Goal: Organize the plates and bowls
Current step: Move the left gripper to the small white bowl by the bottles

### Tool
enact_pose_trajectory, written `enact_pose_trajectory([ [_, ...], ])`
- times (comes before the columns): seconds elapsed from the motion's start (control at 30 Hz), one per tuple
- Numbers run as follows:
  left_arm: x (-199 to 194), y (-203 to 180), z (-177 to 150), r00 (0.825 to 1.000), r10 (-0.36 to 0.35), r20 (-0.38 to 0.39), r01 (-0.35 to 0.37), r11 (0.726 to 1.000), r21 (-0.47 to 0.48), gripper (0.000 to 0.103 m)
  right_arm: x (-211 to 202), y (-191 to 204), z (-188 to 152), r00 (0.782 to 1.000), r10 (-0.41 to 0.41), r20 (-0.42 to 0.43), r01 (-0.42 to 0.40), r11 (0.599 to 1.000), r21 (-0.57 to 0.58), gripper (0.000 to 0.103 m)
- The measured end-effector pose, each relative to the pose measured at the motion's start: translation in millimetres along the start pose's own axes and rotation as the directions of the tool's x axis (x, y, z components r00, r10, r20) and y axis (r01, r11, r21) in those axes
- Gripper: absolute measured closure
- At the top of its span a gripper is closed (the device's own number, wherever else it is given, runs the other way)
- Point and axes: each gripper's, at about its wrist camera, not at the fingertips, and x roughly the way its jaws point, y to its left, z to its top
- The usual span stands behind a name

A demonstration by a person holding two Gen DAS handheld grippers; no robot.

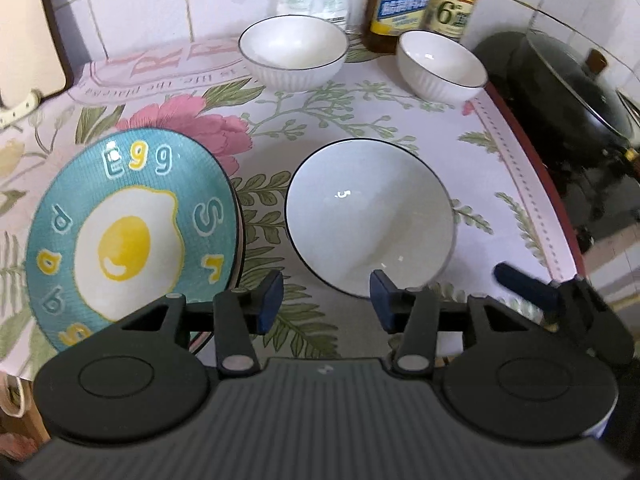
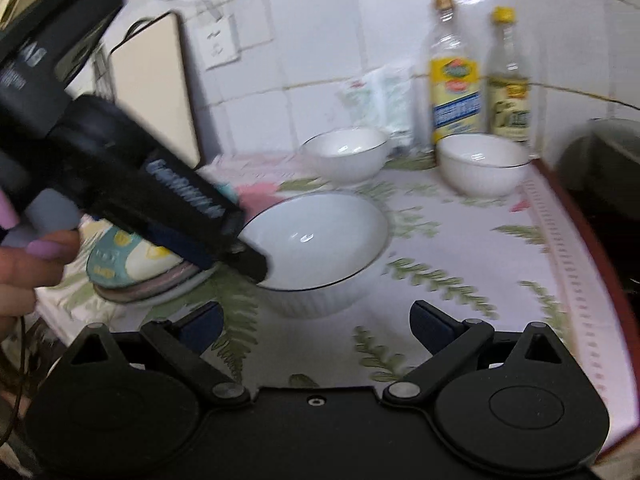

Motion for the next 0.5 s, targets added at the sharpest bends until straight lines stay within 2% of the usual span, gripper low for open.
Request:
enact_pose_trajectory([
  [0.03, -5, -1, 1, 1.000, -0.008, 0.000, 0.008, 1.000, 0.004, 0.056, -6, -3, 3, 1.000, -0.012, 0.010, 0.012, 1.000, 0.020, 0.003],
  [0.1, -17, -2, 2, 1.000, -0.026, -0.003, 0.026, 1.000, 0.008, 0.054, -23, -8, 9, 0.998, -0.043, 0.047, 0.041, 0.997, 0.061, 0.012],
  [0.3, -45, -11, 8, 0.999, -0.034, 0.022, 0.033, 0.998, 0.050, 0.049, -63, -14, 29, 0.981, -0.116, 0.157, 0.097, 0.988, 0.120, 0.015],
  [0.37, -53, -17, 9, 0.999, -0.021, 0.029, 0.018, 0.996, 0.093, 0.046, -72, -14, 34, 0.974, -0.136, 0.183, 0.114, 0.985, 0.127, 0.015],
  [0.47, -61, -26, 10, 0.999, -0.001, 0.044, -0.005, 0.990, 0.142, 0.043, -83, -13, 43, 0.970, -0.164, 0.181, 0.140, 0.981, 0.137, 0.016],
  [0.5, -63, -27, 11, 0.999, -0.004, 0.046, -0.003, 0.989, 0.151, 0.042, -87, -11, 44, 0.968, -0.174, 0.178, 0.151, 0.979, 0.135, 0.019],
])
